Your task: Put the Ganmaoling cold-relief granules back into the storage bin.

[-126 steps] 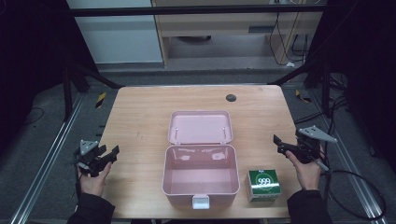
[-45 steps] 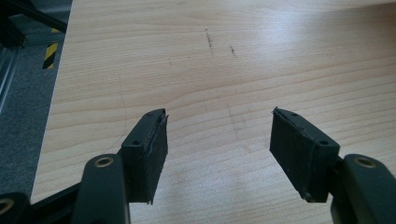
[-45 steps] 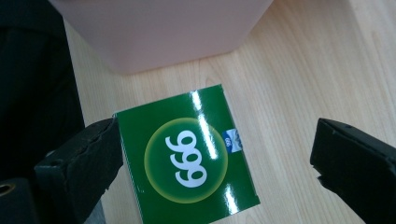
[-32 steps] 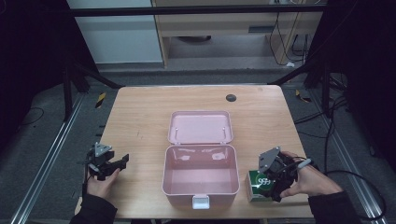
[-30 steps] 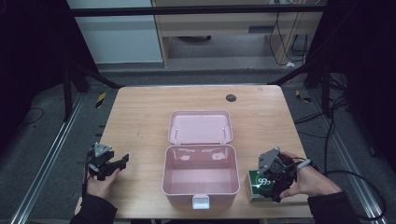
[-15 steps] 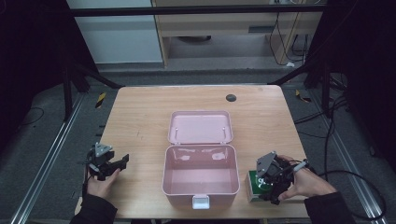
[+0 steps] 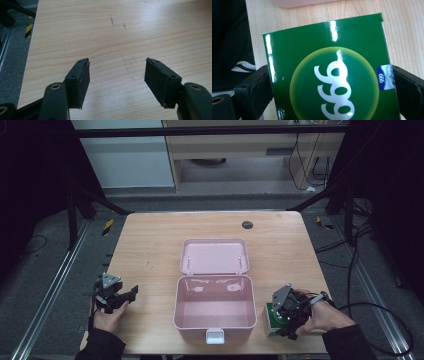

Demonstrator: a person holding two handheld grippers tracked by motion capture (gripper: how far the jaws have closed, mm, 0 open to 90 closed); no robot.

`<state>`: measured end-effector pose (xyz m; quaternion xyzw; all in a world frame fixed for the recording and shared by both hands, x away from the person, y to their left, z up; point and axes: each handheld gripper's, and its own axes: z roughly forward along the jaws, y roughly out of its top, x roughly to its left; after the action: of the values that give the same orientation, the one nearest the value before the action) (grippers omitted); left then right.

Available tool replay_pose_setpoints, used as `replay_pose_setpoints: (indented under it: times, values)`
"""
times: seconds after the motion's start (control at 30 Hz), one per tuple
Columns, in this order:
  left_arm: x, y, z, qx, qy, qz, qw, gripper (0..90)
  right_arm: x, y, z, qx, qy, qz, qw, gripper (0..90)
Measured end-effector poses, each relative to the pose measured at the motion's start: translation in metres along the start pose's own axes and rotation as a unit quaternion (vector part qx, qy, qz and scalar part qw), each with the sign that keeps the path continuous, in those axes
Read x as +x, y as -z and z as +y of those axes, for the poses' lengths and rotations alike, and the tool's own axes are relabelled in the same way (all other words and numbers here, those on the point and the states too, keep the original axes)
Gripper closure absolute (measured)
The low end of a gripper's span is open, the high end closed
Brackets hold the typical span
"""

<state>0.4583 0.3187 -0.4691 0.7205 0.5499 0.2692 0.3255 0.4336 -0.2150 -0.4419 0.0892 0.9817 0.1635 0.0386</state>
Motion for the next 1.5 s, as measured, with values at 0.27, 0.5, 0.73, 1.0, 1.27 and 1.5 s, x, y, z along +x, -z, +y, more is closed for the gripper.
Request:
replay_pose_setpoints:
  times: [0.27, 0.5, 0.73, 1.0, 1.27, 1.5]
  values:
    - [0.000, 0.000, 0.000, -0.001, 0.000, 0.000, 1.0000, 36.6, 0.000, -0.004, 0.001, 0.006, -0.002, 0.002, 1.0000, 6.7]
    - [0.000, 0.000, 0.000, 0.000, 0.000, 0.000, 1.0000, 36.9, -0.001, -0.008, 0.002, 0.007, -0.002, 0.007, 0.9999, 7.9]
    - [0.000, 0.000, 0.000, -0.001, 0.001, 0.001, 1.0000, 37.2, -0.001, -0.008, 0.000, 0.009, -0.015, 0.003, 0.9998, 12.5]
    - [0.000, 0.000, 0.000, -0.001, 0.001, 0.000, 1.0000, 37.8, -0.001, -0.005, -0.002, -0.001, -0.031, 0.005, 0.9995, 16.1]
    - [-0.001, 0.000, 0.000, 0.000, 0.001, 0.000, 1.0000, 37.9, -0.002, 0.003, -0.004, -0.010, -0.040, 0.003, 0.9991, 16.3]
    - [0.000, 0.000, 0.000, 0.001, 0.002, -0.001, 1.0000, 38.0, -0.003, 0.025, 0.000, -0.021, -0.038, -0.008, 0.9990, 16.3]
